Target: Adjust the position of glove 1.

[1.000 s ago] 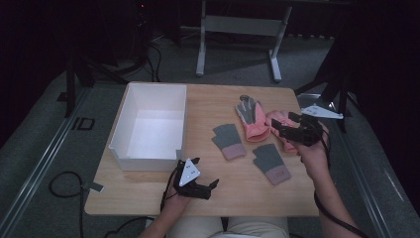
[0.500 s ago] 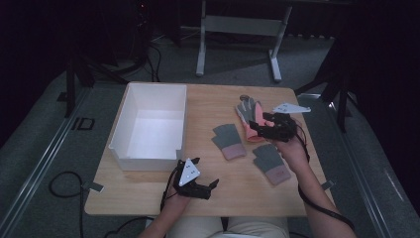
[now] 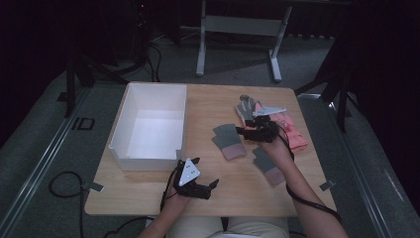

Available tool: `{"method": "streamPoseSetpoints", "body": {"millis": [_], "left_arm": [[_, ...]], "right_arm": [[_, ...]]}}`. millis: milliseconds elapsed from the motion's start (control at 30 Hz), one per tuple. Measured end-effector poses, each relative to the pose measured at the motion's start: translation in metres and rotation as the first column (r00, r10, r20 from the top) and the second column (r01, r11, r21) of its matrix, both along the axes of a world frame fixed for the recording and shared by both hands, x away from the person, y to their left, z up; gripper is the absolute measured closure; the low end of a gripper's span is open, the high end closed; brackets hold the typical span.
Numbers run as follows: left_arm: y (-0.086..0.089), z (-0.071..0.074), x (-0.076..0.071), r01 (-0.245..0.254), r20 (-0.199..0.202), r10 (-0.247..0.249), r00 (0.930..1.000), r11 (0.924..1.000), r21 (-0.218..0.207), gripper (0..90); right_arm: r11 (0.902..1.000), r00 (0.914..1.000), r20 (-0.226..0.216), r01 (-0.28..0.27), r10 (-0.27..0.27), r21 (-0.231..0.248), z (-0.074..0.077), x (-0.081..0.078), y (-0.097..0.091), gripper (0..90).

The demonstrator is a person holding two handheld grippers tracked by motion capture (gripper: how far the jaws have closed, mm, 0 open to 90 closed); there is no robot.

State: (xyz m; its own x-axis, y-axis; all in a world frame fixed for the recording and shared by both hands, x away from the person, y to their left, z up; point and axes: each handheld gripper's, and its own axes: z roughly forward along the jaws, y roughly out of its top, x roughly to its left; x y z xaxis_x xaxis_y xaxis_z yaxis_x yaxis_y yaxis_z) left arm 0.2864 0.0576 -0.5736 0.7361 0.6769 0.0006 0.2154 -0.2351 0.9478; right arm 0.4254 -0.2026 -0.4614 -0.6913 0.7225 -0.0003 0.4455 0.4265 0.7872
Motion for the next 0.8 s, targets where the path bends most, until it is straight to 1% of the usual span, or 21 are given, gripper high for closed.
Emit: {"method": "streamPoseSetpoints", "body": {"millis": [67,167,200,233,300,333,367,400,433,533,567,600,667,733,800], "left_arm": [[0.0,0.0,0.0,-0.001,0.0,0.001,1.0,1.0,0.0,0.0],[0.0,0.0,0.0,-0.001,-0.001,0.001,1.0,1.0,-0.001,0.0],[0.0,0.0,0.0,-0.001,-0.001,0.001,1.0,1.0,-0.001,0.0],[0.0,0.0,0.0,0.0,-0.001,0.0,1.0,1.0,0.0,0.0],[0.0,0.0,0.0,0.0,-0.001,0.0,1.0,1.0,-0.002,0.0],[0.0,0.0,0.0,0.0,-0.001,0.0,1.0,1.0,-0.002,0.0],[0.0,0.0,0.0,0.002,0.0,-0.002,1.0,1.0,0.001,0.0],[0.0,0.0,0.0,0.003,0.0,-0.003,1.0,1.0,0.002,0.0],[0.0,0.0,0.0,0.003,0.0,-0.003,1.0,1.0,0.003,0.0],[0.0,0.0,0.0,0.004,0.0,-0.004,1.0,1.0,0.001,0.0],[0.0,0.0,0.0,0.005,0.0,-0.005,1.0,1.0,0.002,0.0],[0.0,0.0,0.0,0.005,0.0,-0.005,1.0,1.0,0.002,0.0],[0.0,0.0,0.0,0.005,-0.001,-0.005,1.0,1.0,0.003,0.0],[0.0,0.0,0.0,0.005,-0.001,-0.005,1.0,1.0,0.005,0.0],[-0.001,0.0,0.0,0.007,-0.002,-0.007,1.0,1.0,0.005,0.0]], "right_arm": [[0.9998,0.9997,-0.016,-0.016,0.016,-0.013,-0.007,0.003,0.004,51.3],[0.9991,0.9993,-0.025,-0.027,0.026,-0.034,-0.016,0.008,0.01,54.5],[0.9991,0.9993,-0.025,-0.027,0.026,-0.034,-0.016,0.008,0.01,54.5],[0.9982,0.999,-0.032,-0.031,0.03,-0.051,-0.021,0.013,0.012,56.6],[0.9974,0.9986,-0.041,-0.036,0.033,-0.062,-0.026,0.017,0.015,58.1],[0.9974,0.9986,-0.041,-0.036,0.033,-0.062,-0.026,0.017,0.015,58.1],[0.9961,0.9974,-0.058,-0.047,0.043,-0.075,-0.032,0.022,0.017,59.7],[0.9959,0.997,-0.061,-0.051,0.046,-0.074,-0.034,0.024,0.018,59.7],[0.9957,0.9957,-0.076,-0.058,0.052,-0.073,-0.038,0.026,0.019,59.6],[0.9961,0.9929,-0.097,-0.074,0.069,-0.048,-0.048,0.032,0.02,58.5],[0.9959,0.9916,-0.11,-0.074,0.068,-0.051,-0.051,0.034,0.021,58.0],[0.9954,0.991,-0.118,-0.07,0.062,-0.066,-0.055,0.036,0.022,57.3],[0.9926,0.9912,-0.116,-0.074,0.063,-0.097,-0.061,0.039,0.023,57.1],[0.9915,0.9911,-0.117,-0.075,0.063,-0.106,-0.064,0.04,0.024,57.4],[0.9873,0.9919,-0.112,-0.075,0.059,-0.14,-0.07,0.044,0.026,58.1]]}}
